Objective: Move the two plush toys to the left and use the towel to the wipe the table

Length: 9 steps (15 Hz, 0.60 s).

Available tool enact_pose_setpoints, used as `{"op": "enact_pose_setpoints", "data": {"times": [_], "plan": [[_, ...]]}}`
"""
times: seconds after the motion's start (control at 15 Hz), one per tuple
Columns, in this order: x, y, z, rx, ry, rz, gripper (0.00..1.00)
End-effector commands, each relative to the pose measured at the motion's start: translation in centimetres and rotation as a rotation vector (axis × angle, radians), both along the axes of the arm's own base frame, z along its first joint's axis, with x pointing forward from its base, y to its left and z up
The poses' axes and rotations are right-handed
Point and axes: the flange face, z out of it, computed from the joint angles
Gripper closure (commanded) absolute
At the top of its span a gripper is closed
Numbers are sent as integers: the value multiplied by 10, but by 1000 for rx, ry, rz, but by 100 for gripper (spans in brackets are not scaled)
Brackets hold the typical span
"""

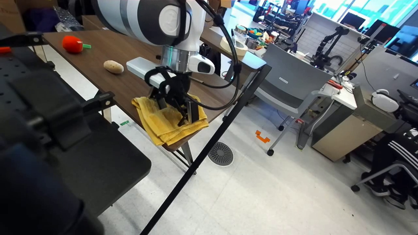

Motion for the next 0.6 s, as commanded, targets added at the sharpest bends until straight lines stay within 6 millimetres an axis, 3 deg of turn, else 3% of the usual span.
{"op": "enact_pose_setpoints", "data": {"times": [0.0, 0.33, 0.53], "plan": [[0, 11, -10, 37, 4, 22, 0], [4, 34, -13, 134, 9, 100, 0], [21, 22, -14, 140, -38, 36, 0]]}}
